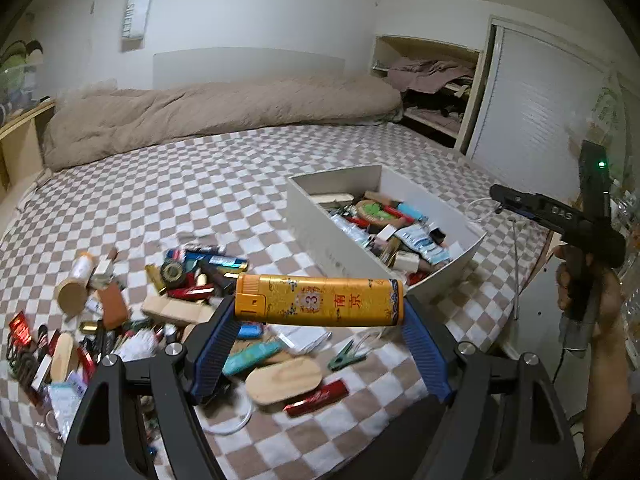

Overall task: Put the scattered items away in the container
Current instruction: 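Carry the clothespin over the white shoebox and open the right tool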

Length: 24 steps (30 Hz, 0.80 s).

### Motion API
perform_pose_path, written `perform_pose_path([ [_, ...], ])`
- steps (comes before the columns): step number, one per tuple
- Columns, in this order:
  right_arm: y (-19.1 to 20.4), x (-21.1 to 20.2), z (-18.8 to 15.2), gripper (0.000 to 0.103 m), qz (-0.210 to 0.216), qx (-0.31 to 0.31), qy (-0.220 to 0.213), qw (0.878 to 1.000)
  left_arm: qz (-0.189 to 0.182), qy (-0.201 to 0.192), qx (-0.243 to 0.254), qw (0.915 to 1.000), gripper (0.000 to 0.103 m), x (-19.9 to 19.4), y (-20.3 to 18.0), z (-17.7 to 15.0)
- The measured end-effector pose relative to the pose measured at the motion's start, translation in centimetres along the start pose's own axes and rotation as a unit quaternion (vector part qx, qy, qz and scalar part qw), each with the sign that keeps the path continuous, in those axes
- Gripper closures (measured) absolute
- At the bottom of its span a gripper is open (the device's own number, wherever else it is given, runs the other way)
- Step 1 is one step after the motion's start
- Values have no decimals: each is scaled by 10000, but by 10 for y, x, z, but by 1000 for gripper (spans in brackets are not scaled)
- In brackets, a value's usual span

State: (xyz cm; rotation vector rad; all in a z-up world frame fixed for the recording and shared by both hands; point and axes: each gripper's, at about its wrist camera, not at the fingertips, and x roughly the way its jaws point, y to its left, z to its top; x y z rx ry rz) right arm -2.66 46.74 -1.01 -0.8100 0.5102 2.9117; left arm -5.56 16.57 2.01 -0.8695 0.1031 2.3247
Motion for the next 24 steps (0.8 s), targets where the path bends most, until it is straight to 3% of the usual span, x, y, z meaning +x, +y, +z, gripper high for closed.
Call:
perform_pose_path([
  [14, -13, 83, 10, 48, 69, 129, 599, 9981, -283, 90, 342, 9990, 23, 47, -38, 30],
  [24, -15, 148, 35, 48, 58, 204, 1088, 9938, -426, 321, 482, 9974, 23, 86, -60, 39],
])
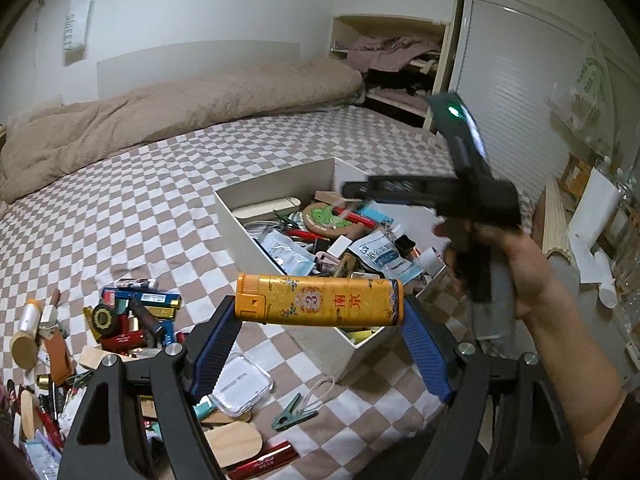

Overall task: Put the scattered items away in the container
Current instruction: 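Carry the clothespin over the white shoebox and open the right tool, then open the left tool to drop the yellow lighter into the shoebox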

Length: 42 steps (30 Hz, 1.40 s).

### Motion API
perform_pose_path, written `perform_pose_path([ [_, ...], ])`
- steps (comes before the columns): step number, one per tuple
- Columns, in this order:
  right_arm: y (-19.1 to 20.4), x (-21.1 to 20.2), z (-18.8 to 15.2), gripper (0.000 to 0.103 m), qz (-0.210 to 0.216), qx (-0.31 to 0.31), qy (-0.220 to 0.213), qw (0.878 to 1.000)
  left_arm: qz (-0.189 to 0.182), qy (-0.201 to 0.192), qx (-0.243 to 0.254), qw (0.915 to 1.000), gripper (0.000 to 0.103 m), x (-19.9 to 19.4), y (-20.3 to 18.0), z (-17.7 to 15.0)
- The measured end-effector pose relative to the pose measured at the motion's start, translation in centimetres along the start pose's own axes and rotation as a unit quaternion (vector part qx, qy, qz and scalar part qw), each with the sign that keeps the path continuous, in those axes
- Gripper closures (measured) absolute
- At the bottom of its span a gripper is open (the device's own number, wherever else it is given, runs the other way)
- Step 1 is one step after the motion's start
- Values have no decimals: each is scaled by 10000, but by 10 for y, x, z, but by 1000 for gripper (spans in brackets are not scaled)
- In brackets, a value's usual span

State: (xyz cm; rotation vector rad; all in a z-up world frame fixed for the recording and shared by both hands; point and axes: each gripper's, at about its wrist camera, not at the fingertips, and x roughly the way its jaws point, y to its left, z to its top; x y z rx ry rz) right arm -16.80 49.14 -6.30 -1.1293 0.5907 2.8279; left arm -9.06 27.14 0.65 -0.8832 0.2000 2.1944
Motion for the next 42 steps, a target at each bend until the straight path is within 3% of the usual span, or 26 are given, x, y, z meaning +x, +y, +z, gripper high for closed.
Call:
perform_pose_path([
  [7, -16, 27, 16, 45, -213, 264, 194, 9992, -110, 137, -55, 9998, 23, 31, -6, 7],
  [8, -21, 29, 19, 40, -228, 328, 181, 9990, -139, 156, -56, 9998, 23, 35, -7, 8],
  [10, -27, 28, 22, 9, -205, 410, 111, 9989, -182, 201, -54, 9996, 23, 43, -10, 9],
  [11, -29, 27, 22, 8, -186, 400, 70, 9990, -203, 219, -47, 9995, 23, 46, -11, 9],
  [24, -52, -23, 16, 7, 46, 660, -422, 9969, -283, 386, -279, 9985, 23, 82, -16, 33],
  [31, -52, -39, 12, 7, -35, 554, -542, 9970, -400, 1005, -484, 9930, 23, 114, -32, 27],
  [37, -53, -39, 7, 7, 92, 561, -513, 9971, -335, 1276, -1064, 9855, 23, 130, -31, 24],
  [42, -54, -36, 4, 7, 114, 597, -414, 9973, -235, 1379, -1205, 9828, 23, 138, -35, 23],
])
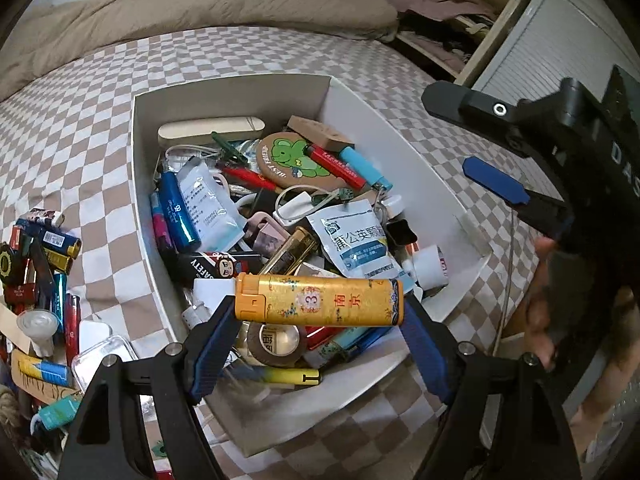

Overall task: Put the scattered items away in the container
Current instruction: 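Open the left tool to drop the yellow lighter into the shoebox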

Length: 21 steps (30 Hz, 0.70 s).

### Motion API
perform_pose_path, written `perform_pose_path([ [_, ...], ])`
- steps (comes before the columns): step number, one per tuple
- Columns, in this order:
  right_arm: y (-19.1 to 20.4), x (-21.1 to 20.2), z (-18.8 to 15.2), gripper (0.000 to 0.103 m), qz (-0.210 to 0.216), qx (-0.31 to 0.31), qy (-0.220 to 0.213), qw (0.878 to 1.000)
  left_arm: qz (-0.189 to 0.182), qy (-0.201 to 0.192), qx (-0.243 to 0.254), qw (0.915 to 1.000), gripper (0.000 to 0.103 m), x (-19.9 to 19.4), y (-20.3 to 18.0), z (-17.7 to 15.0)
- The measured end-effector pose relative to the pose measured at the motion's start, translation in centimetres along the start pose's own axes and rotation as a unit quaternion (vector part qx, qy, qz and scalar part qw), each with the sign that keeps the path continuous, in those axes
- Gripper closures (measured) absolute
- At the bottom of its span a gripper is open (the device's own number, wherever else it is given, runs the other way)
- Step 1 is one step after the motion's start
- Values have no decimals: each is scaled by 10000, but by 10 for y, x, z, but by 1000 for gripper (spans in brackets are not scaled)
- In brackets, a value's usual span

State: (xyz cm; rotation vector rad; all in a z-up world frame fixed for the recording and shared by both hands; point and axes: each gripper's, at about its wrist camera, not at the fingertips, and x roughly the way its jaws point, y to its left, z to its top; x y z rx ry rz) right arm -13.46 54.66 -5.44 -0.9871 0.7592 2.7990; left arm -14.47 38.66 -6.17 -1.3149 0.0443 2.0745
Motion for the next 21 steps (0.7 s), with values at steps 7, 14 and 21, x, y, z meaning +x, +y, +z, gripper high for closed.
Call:
perform_pose_path([
  [7, -4, 0, -4, 7, -138, -61, 157, 9998, 41, 114, -239, 9996, 9, 5, 3, 0],
  [14, -6, 0, -6, 7, -207, -91, 264, 9994, 36, 131, -239, 9996, 9, 4, 3, 0],
  [21, 0, -4, -8, 7, -220, -185, 339, 9990, 80, 38, -178, 9998, 9, -6, 2, -4],
])
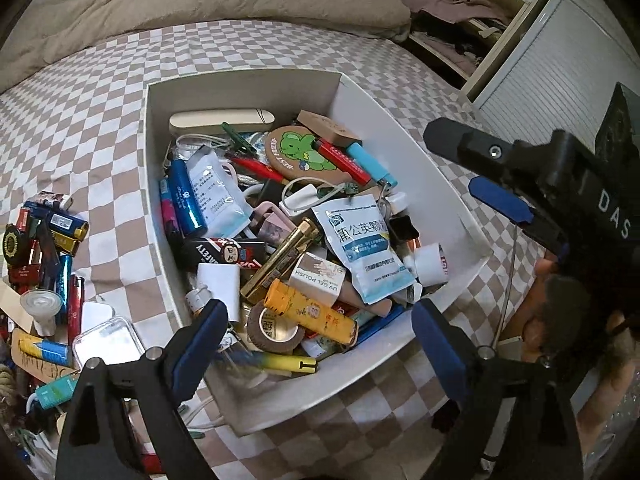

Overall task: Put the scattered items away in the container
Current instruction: 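Open the left tool to drop the yellow lighter into the shoebox, then move both open tools back from the shoebox to the pile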

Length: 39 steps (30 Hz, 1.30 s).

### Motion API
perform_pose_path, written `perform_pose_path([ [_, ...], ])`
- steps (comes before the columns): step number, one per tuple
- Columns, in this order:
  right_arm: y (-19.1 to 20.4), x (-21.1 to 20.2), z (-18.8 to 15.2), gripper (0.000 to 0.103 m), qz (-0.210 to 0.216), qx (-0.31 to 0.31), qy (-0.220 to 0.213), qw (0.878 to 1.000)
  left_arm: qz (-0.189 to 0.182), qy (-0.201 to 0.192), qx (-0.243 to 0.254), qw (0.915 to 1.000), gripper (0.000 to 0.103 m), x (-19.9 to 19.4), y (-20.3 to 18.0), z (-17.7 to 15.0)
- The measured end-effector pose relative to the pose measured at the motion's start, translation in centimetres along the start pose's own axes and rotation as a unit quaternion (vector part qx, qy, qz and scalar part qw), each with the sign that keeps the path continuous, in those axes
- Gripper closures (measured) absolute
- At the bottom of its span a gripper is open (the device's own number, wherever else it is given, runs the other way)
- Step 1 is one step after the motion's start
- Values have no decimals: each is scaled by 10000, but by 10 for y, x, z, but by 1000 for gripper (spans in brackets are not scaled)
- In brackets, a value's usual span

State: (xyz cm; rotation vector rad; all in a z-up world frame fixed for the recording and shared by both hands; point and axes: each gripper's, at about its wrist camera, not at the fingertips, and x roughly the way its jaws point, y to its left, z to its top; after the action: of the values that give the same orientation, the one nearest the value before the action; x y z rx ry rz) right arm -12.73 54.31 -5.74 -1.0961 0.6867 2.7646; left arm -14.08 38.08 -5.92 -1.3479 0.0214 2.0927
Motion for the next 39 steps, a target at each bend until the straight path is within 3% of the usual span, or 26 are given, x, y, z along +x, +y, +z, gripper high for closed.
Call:
perform_pose_path([
  [17, 26, -7, -14, 7, -413, -486, 374, 9973, 522, -532, 206, 9970, 2, -41, 20, -12],
  [21, 28, -15, -18, 0, -592, -557, 266, 9963, 627, -622, 192, 9959, 0, -52, 28, -17],
  [39, 66, -35, -30, 0, -688, -783, 102, 9945, 914, -958, 74, 9912, 0, -112, 67, -31],
])
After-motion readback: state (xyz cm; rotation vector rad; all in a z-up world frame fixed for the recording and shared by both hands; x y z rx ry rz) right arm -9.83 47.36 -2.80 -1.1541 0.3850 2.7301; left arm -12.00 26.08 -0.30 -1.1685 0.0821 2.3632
